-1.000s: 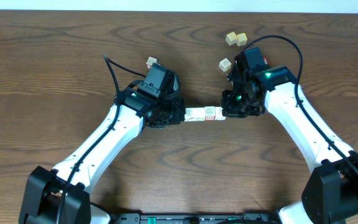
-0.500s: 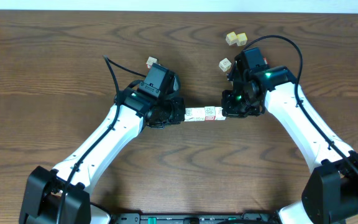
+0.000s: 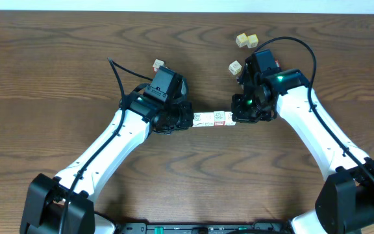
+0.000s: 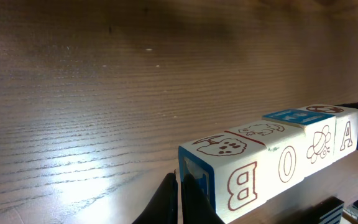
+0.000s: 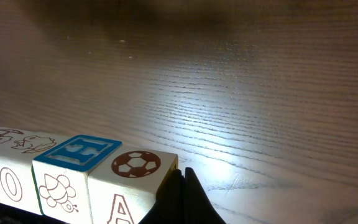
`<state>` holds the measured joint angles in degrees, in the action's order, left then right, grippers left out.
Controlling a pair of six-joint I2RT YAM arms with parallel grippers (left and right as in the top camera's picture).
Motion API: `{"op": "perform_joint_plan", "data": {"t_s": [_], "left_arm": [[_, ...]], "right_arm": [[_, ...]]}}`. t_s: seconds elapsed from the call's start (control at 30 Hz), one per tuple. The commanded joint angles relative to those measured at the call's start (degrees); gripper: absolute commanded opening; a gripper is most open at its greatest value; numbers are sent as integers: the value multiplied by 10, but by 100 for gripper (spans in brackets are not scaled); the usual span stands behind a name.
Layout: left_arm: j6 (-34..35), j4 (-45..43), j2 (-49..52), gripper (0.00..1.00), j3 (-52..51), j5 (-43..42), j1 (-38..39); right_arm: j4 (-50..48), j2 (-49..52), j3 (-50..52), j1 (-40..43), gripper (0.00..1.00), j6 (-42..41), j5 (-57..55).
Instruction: Lift 4 blocks
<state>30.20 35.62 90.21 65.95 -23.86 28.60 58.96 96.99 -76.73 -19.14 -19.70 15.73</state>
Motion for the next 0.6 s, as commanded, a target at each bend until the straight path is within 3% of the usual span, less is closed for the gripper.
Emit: {"op": "perform_joint_plan", "data": {"t_s": [0.0, 0.57], "left_arm": [[5, -23, -12, 7, 7, -102, 21], [5, -23, -2, 7, 7, -100, 21]], "right_arm": [[-11, -15, -12, -23, 1, 0, 163], [-11, -14, -12, -23, 1, 0, 162]]}}
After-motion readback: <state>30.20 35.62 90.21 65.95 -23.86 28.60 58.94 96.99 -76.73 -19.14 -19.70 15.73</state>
